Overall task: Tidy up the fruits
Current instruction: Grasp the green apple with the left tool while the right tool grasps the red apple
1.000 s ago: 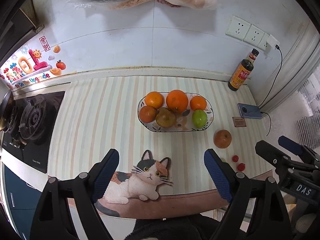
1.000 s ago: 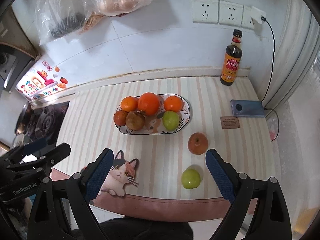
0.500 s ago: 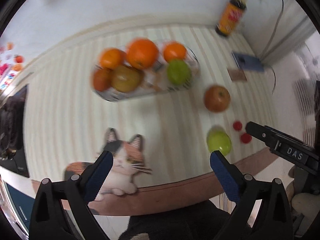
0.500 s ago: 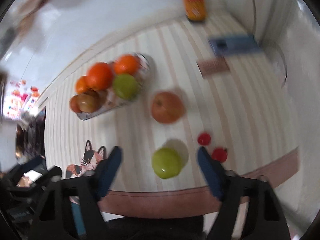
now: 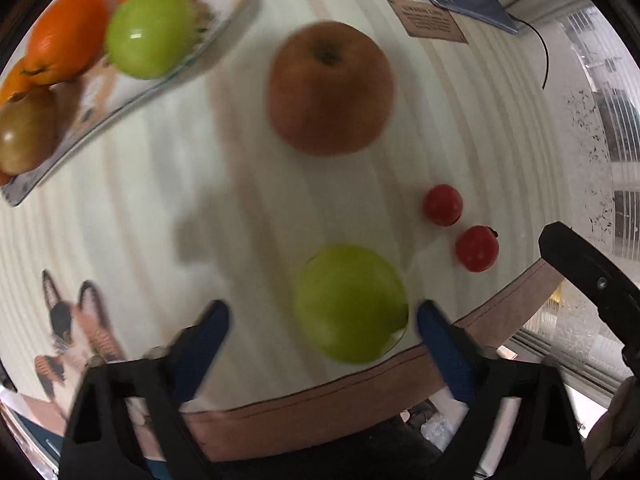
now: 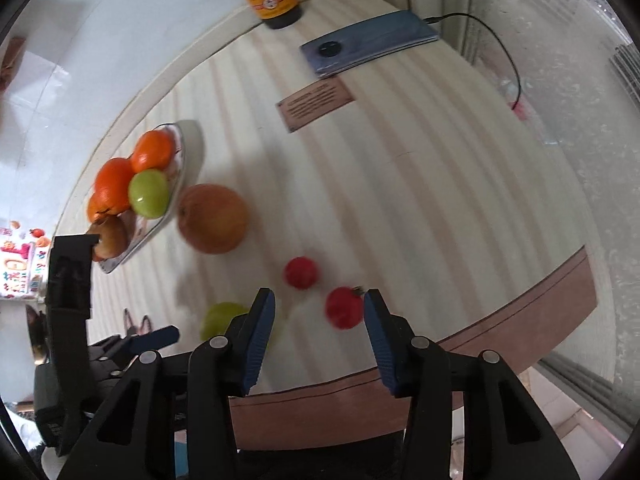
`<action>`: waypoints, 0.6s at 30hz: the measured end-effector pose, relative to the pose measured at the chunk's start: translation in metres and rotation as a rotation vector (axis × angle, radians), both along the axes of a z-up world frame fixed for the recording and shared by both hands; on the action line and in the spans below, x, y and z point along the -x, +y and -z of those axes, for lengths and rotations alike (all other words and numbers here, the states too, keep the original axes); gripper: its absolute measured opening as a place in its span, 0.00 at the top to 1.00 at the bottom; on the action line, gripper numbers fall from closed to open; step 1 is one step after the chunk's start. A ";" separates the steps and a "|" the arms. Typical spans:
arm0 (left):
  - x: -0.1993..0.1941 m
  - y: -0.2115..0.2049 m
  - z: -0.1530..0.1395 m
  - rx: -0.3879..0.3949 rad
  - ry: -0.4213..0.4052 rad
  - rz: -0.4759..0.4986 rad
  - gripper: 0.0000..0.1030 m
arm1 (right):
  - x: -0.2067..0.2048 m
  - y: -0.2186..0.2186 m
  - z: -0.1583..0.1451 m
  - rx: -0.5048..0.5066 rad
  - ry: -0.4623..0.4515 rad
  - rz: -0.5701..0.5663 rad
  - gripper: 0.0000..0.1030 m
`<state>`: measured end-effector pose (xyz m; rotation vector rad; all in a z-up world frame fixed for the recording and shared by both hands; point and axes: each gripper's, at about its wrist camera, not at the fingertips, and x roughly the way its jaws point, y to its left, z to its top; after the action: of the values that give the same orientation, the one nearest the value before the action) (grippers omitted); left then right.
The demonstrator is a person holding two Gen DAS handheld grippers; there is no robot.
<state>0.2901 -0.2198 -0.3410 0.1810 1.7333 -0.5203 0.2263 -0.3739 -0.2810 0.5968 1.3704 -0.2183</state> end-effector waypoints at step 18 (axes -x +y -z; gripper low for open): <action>-0.043 0.116 -0.001 -0.029 0.008 -0.203 0.45 | -0.091 0.050 0.021 -0.087 -0.019 -0.166 0.43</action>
<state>0.3326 -0.1040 -0.3402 0.0227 1.7446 -0.3481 0.3169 -0.3243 -0.3025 0.5527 1.4083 -0.0187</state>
